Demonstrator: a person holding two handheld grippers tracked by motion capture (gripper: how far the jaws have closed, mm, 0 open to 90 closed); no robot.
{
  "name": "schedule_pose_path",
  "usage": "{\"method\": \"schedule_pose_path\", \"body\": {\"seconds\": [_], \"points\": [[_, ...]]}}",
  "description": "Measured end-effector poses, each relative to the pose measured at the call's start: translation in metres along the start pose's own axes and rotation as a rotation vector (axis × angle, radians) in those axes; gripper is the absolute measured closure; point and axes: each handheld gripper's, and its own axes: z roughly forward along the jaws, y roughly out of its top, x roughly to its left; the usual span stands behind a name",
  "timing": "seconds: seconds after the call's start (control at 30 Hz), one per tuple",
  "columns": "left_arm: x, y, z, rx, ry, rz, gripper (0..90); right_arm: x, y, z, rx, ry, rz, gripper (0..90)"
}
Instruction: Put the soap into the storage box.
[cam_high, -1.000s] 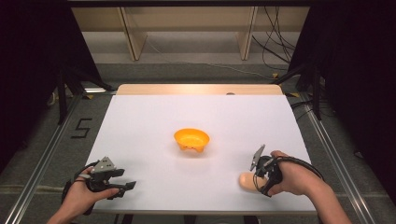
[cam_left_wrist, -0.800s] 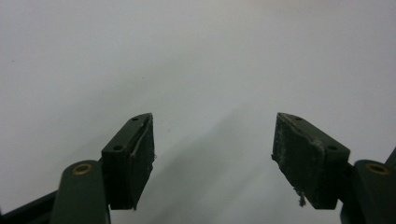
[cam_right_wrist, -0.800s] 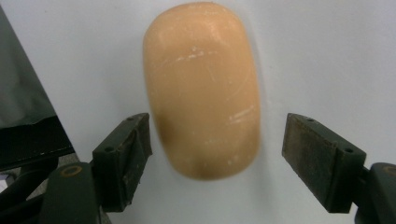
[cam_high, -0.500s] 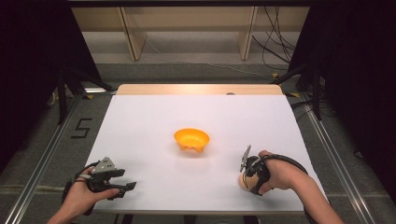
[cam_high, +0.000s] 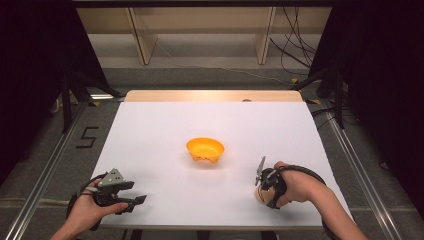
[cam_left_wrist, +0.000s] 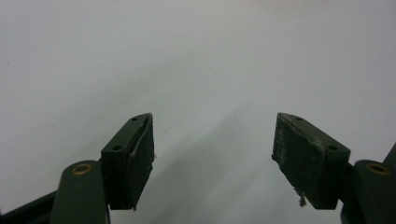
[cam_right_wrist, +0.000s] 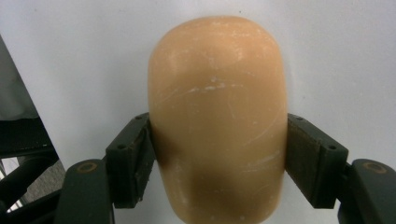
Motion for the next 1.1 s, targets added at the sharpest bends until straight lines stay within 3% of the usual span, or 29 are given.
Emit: {"method": "schedule_pose_path", "body": {"seconds": [0.23, 0.7, 1.07, 1.1], "points": [[0.0, 0.0, 0.0, 0.003, -0.002, 0.002, 29.3, -0.003, -0.002, -0.001, -0.012, 0.021, -0.027, 32.8], [-0.001, 0.0, 0.001, -0.014, -0.003, -0.011, 29.4, -0.004, -0.003, -0.004, -0.021, 0.021, -0.052, 33.3], [0.0, 0.0, 0.0, -0.008, -0.001, -0.002, 29.4, -0.003, 0.0, -0.014, -0.052, 0.011, -0.051, 33.4], [0.0, 0.0, 0.0, -0.009, 0.0, -0.003, 29.4, -0.002, 0.0, -0.017, -0.049, 0.009, -0.024, 33.4]]}}
